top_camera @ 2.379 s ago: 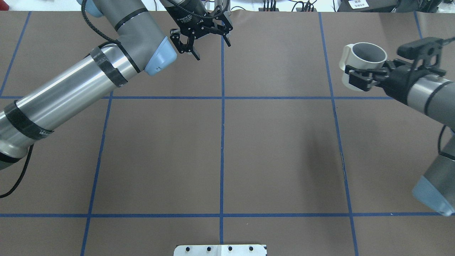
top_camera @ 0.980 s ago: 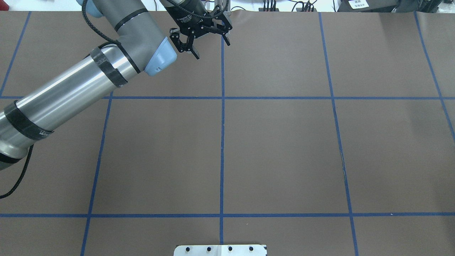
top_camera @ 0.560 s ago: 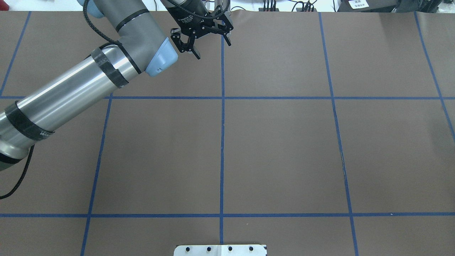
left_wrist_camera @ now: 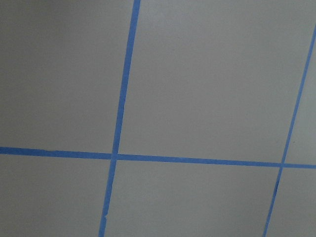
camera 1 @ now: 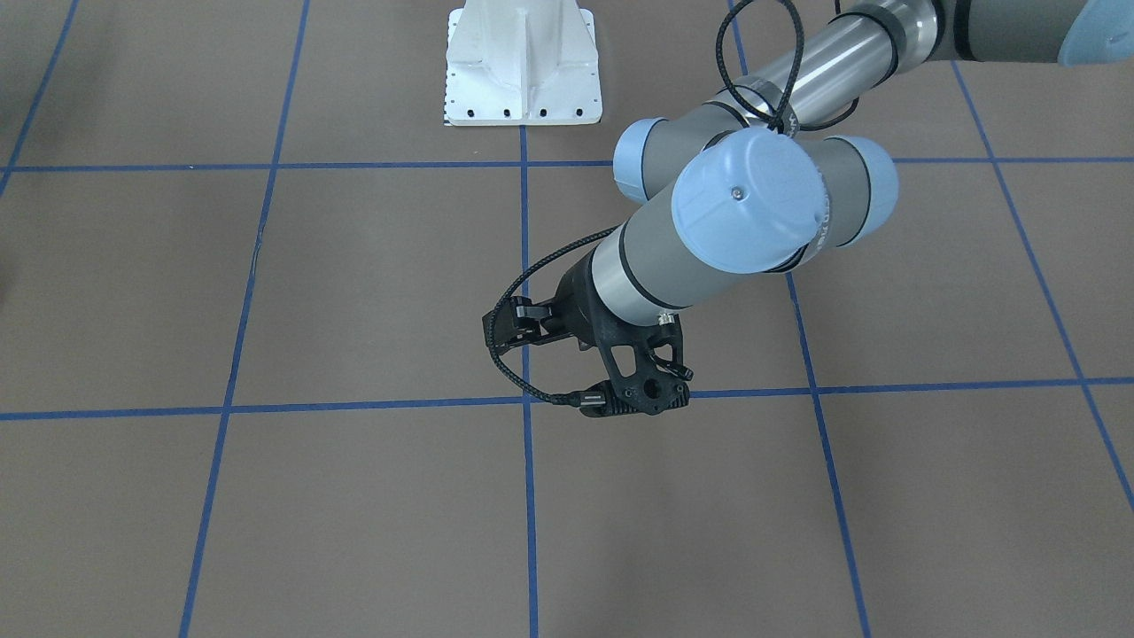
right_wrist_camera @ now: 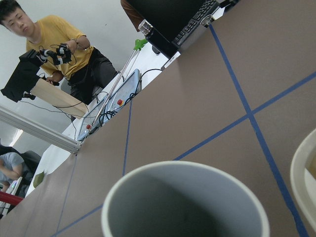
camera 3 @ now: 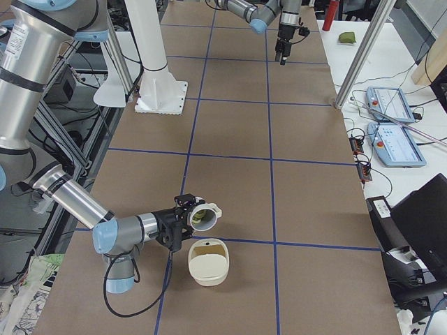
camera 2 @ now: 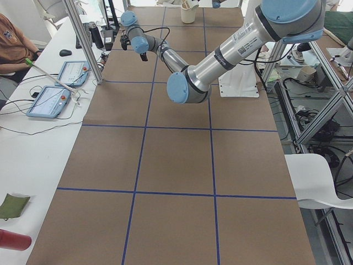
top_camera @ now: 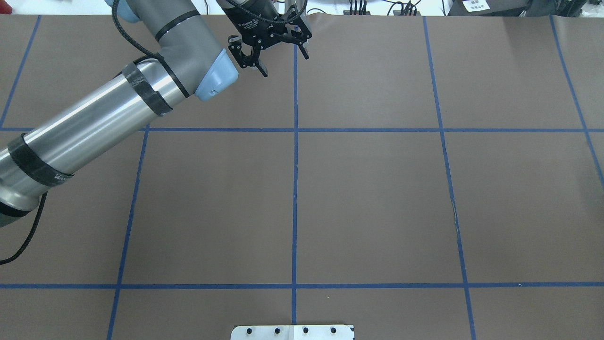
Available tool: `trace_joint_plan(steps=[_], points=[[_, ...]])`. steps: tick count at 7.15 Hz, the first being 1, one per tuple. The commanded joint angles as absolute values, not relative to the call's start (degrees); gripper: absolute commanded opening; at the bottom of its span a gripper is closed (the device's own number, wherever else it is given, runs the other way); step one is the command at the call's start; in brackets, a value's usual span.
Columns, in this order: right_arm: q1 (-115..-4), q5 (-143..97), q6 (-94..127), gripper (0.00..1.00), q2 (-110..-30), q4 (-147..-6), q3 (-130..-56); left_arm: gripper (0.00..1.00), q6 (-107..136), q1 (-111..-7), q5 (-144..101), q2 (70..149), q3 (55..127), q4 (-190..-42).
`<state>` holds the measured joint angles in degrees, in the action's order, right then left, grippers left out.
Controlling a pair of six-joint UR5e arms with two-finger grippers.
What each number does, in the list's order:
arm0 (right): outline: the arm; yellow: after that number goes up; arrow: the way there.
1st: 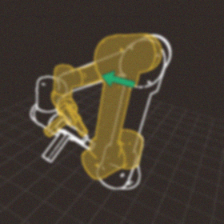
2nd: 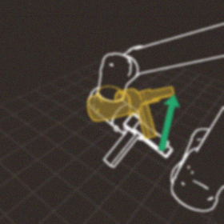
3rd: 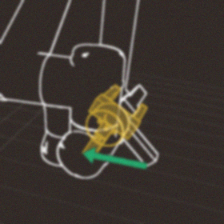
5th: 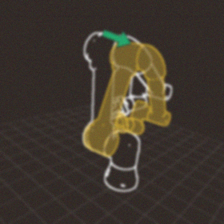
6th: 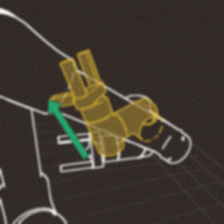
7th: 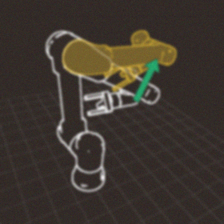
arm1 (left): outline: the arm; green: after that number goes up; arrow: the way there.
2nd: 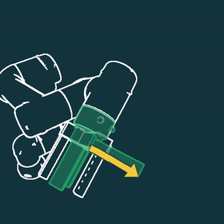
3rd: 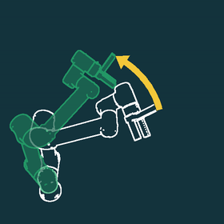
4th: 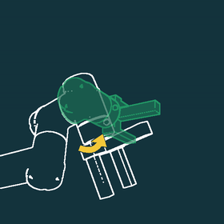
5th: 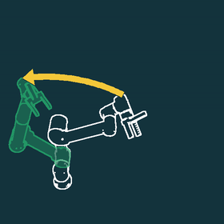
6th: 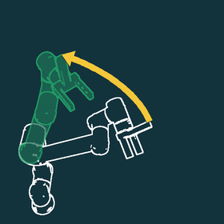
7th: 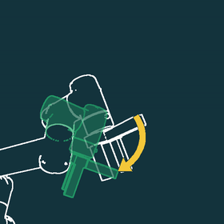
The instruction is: Left arm hands cup to right arm to dump lemon
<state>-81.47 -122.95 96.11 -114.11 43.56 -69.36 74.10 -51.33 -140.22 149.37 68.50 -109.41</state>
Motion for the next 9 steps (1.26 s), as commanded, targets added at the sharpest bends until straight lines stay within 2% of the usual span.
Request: trace_joint_plan(steps=[1,9], points=[[-82.4,-122.4,103.3,0.17,-113.7,43.9,-68.6,1.00,67.9,-51.3,-135.0,148.9,69.0,-109.2],[-83.4,-116.7,126.3,0.18,-111.9,45.1,-67.2,1.00,41.8,-57.0,-128.8,144.6,69.8,-108.6]])
